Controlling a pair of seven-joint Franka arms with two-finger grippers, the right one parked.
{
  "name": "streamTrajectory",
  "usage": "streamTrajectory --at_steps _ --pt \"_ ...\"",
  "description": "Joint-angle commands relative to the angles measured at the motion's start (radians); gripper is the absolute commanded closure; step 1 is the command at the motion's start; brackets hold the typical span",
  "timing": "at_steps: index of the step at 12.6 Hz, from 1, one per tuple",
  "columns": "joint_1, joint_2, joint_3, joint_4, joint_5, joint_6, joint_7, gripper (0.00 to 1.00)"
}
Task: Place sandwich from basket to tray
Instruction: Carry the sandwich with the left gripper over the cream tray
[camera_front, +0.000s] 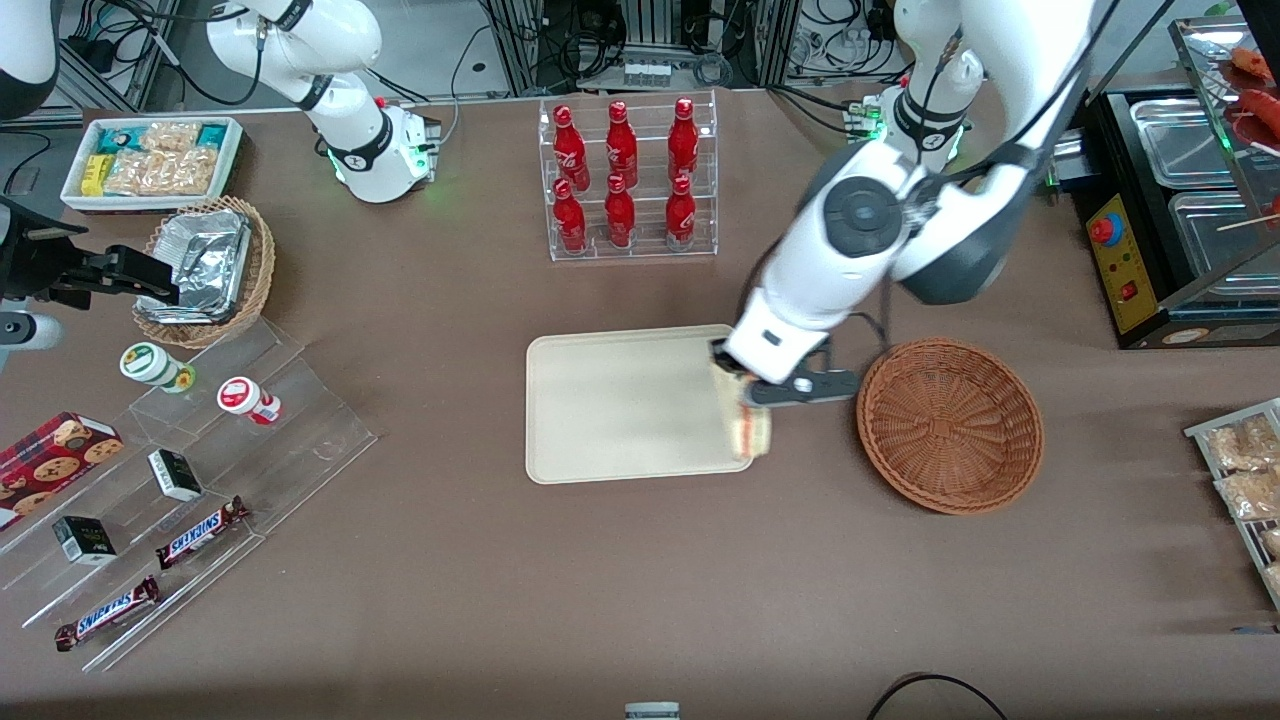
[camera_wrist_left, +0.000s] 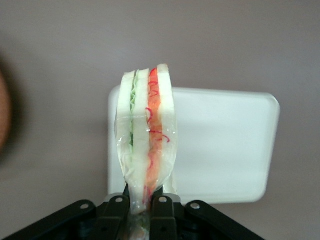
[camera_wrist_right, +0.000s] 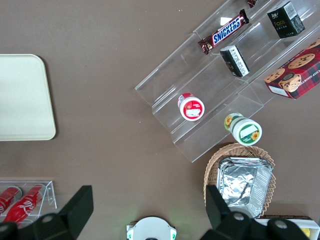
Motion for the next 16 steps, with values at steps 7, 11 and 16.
streamTrajectory --at_steps 7,11,16 --pt "-0.224 0.333 0.000 0.167 0.216 0.067 -0.079 1.00" --pt "-0.255 0.394 0.000 0.167 0.293 0.080 -0.151 1.00" --pt "-0.279 0.416 0.000 0.165 0.339 0.080 -0.213 0.93"
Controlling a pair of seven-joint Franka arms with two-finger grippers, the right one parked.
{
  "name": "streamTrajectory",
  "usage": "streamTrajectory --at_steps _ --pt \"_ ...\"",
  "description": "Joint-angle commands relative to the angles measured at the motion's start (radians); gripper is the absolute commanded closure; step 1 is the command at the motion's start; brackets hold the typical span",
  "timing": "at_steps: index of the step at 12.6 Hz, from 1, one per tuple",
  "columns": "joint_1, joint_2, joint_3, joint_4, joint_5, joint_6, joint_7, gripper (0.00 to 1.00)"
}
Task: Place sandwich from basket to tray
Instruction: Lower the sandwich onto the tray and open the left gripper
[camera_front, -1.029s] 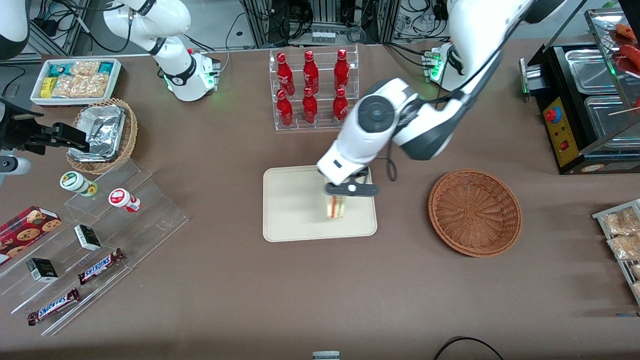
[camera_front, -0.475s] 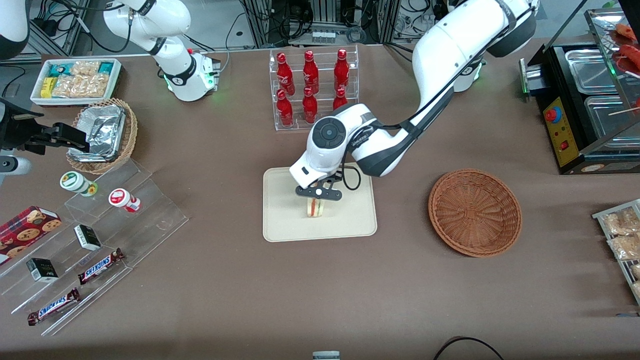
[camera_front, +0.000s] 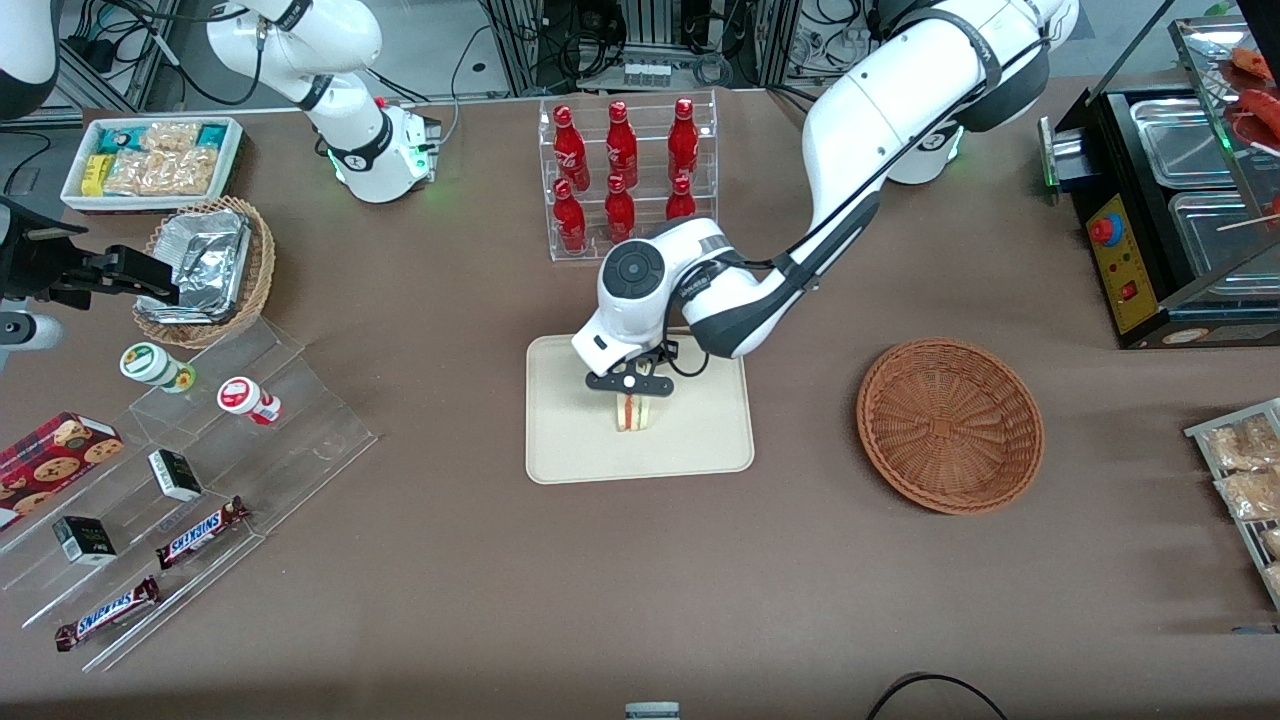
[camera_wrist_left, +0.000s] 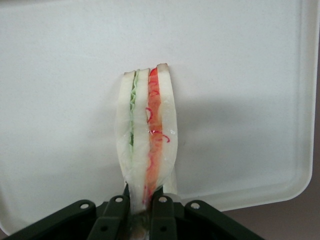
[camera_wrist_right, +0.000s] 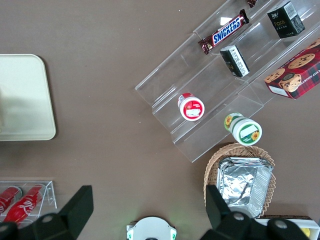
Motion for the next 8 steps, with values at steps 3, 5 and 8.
streamTrajectory --at_steps 3,5,8 --pt "-0.017 0.026 0.001 0.039 0.035 0.000 -0.028 0.00" --pt "-0.015 0.021 0.001 0.039 0.035 -0.002 -0.031 0.00" --pt "-0.009 -0.023 0.001 0.039 0.041 -0.005 -0.060 0.00"
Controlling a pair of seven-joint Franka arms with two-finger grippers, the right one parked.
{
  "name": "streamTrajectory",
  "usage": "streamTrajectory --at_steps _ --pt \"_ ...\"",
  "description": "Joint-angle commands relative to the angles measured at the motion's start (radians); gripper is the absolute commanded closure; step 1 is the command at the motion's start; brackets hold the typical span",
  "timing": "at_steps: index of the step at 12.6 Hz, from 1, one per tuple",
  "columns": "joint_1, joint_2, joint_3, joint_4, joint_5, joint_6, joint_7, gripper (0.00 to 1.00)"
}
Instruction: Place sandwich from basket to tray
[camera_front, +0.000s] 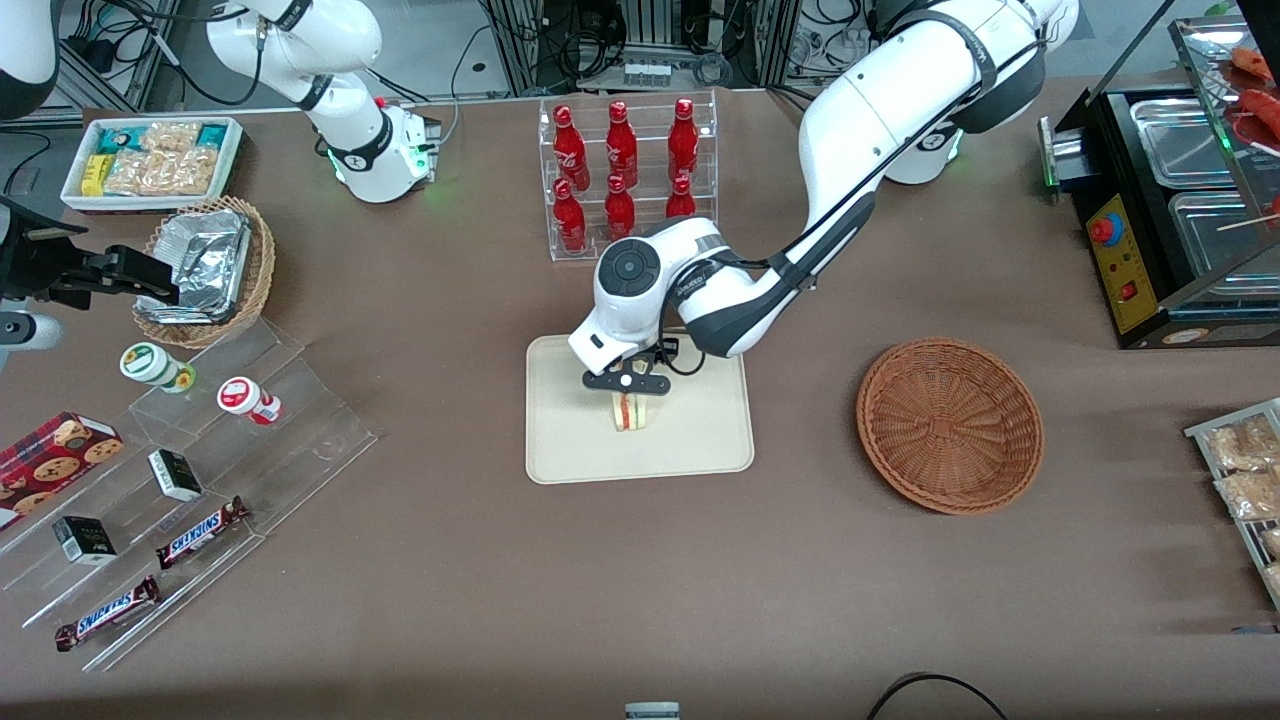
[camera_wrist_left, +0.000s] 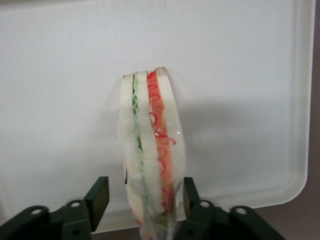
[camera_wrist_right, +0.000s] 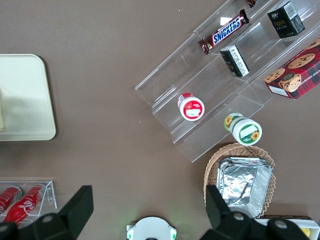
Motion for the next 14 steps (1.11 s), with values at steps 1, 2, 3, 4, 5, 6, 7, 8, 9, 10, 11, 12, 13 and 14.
streamTrajectory --at_steps 1,2,3,4,5,6,7,8,9,10,11,12,13,14 --pt "-0.003 -0.051 0.001 0.017 0.026 -0.013 -0.046 0.00" --pt "-0.002 -0.079 0.002 0.017 0.026 -0.016 -0.048 0.00" --pt "0.019 -0.111 0.001 0.017 0.020 -0.019 -0.066 0.00" --pt "0.041 -0.146 -0.001 0.013 0.015 -0.027 -0.095 0.00" --pt "0.047 -0.189 -0.001 0.011 0.010 -0.051 -0.118 0.00" --pt "0.049 -0.232 0.001 0.011 0.010 -0.093 -0.160 0.00" --pt "0.075 -0.264 0.001 0.009 0.010 -0.125 -0.215 0.00" --pt "0.104 -0.298 -0.001 0.002 0.010 -0.154 -0.265 0.00" --pt "0.125 -0.335 -0.001 0.000 0.009 -0.195 -0.278 0.00" --pt "0.163 -0.363 -0.005 -0.001 0.007 -0.234 -0.278 0.00" --pt "0.193 -0.393 -0.008 -0.001 -0.005 -0.269 -0.269 0.00" --pt "0.222 -0.430 -0.007 -0.009 -0.040 -0.307 -0.258 0.00" --pt "0.257 -0.464 -0.008 -0.024 -0.051 -0.329 -0.226 0.00" --pt "0.294 -0.497 -0.009 -0.036 -0.081 -0.351 -0.180 0.00"
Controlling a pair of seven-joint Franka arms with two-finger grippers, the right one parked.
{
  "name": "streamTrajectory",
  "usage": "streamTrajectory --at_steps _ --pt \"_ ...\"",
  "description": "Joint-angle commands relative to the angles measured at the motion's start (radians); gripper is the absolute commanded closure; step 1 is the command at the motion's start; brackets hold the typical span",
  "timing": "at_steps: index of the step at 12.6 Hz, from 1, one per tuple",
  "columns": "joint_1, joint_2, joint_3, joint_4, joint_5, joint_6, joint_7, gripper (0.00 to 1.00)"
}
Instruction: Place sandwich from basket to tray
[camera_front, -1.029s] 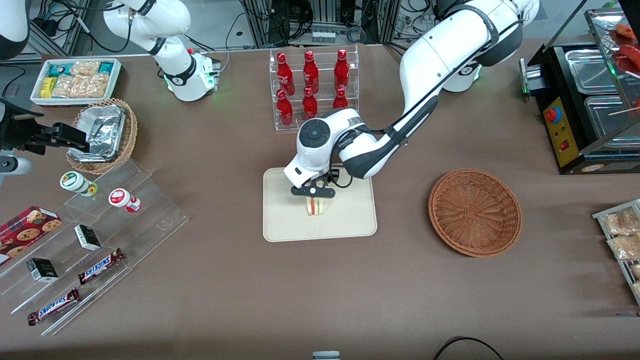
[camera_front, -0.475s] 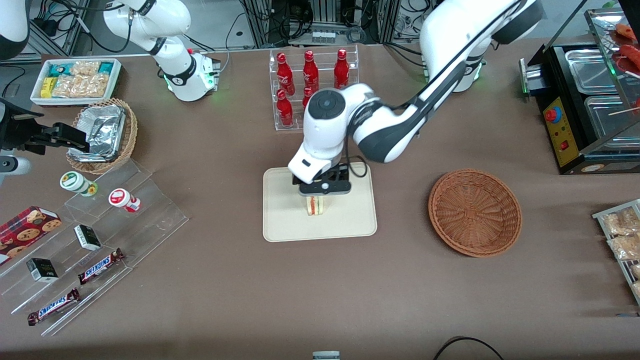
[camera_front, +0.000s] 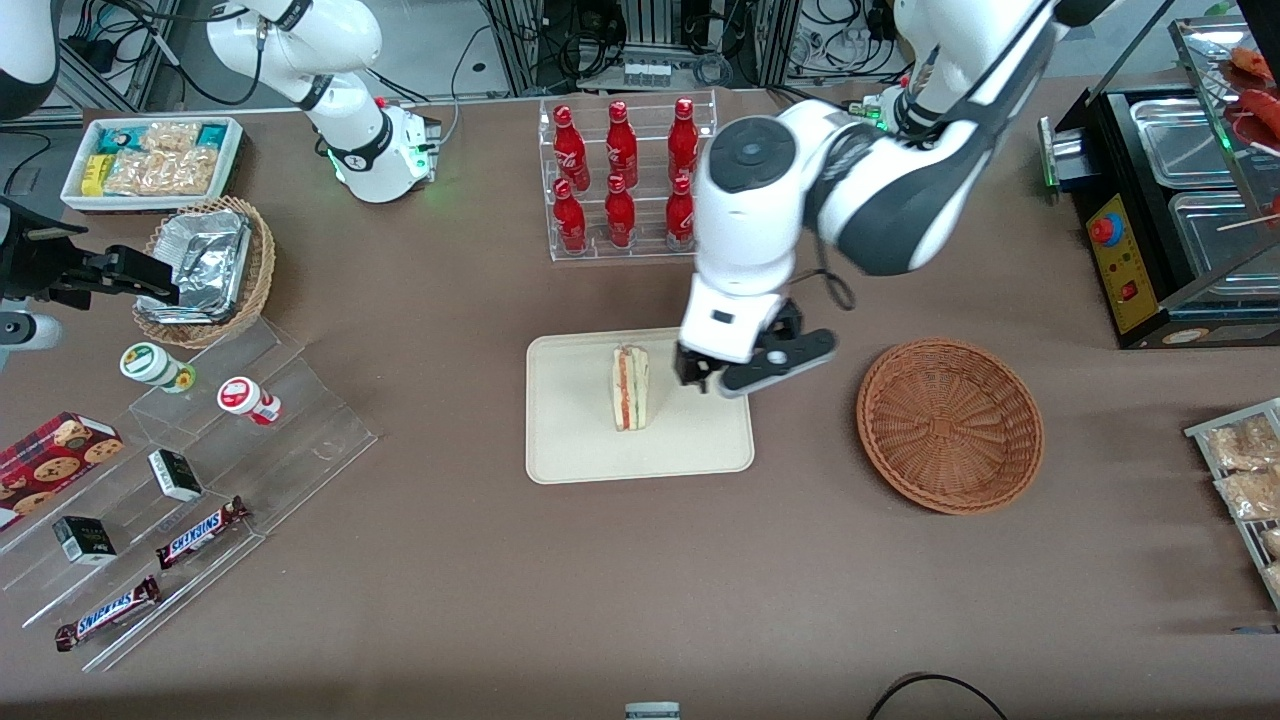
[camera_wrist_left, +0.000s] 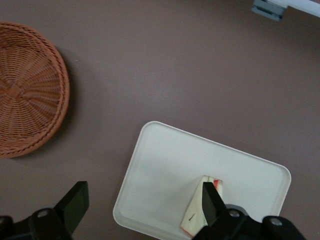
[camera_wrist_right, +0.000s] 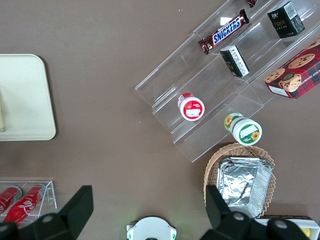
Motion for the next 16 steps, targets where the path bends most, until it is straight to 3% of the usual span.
streamTrajectory --at_steps 1,7,16 --pt "0.090 -0.121 -0.009 -0.071 -0.079 -0.062 0.097 0.00" --pt "0.309 -0.237 -0.007 -0.074 -0.214 -0.226 0.441 0.00" --pt "0.621 -0.383 0.002 -0.081 -0.338 -0.383 0.973 0.00"
